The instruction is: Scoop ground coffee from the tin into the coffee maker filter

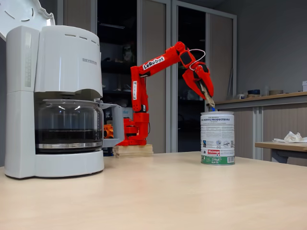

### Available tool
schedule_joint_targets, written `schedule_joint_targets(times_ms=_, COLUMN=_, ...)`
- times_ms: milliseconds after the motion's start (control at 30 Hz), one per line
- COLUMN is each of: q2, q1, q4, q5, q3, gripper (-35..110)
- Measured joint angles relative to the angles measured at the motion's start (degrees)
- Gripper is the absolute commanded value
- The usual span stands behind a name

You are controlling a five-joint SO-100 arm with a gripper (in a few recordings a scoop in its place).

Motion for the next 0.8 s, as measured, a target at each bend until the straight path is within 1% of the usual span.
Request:
schedule_joint_targets(times_ms=200, q2=-0.9, q1=0.0, q4=-0.2, q5=-17.4, q3=-1.8, gripper=0)
schedule_joint_targets(times_ms=333, q2=-0.9, q1=0.9, q4=0.0, q5=-25.0, q3=-1.3, gripper=0)
schedule_joint_targets(times_ms=800, q2=3.7, q1=5.7, q4=7.2, q5=-31.5, q3=4.2, gripper=0)
